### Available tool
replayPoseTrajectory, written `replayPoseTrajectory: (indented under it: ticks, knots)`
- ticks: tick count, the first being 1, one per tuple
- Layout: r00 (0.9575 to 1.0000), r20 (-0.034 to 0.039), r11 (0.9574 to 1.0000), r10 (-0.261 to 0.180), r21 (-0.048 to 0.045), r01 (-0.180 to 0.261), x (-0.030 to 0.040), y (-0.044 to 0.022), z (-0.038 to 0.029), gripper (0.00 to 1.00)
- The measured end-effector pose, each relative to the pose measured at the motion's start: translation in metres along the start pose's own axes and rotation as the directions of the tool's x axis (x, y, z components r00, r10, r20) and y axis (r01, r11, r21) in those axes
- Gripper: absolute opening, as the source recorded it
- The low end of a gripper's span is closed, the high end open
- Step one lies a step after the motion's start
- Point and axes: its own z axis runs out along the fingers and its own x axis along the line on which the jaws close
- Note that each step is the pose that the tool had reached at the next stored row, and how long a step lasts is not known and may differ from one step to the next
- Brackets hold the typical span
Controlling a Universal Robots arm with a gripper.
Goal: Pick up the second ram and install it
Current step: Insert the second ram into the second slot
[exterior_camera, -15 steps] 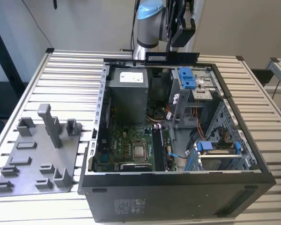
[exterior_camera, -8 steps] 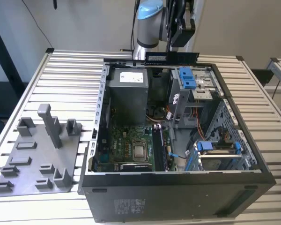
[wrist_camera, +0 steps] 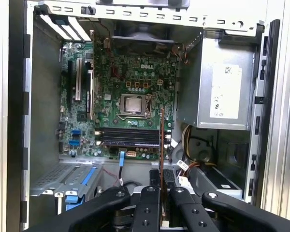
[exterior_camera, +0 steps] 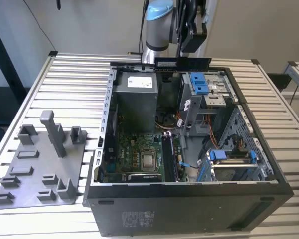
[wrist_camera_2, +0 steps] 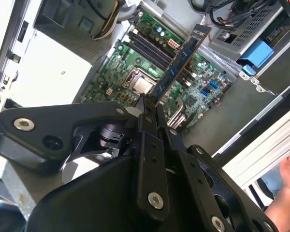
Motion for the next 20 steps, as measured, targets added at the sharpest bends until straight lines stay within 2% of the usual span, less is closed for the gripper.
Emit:
replayPoseTrajectory:
  ticks: [20]
  knots:
    - [1.0000,0.0000,1.0000,0.000,0.0002,0.000,0.0009,0.0000,0.0184,0.14]
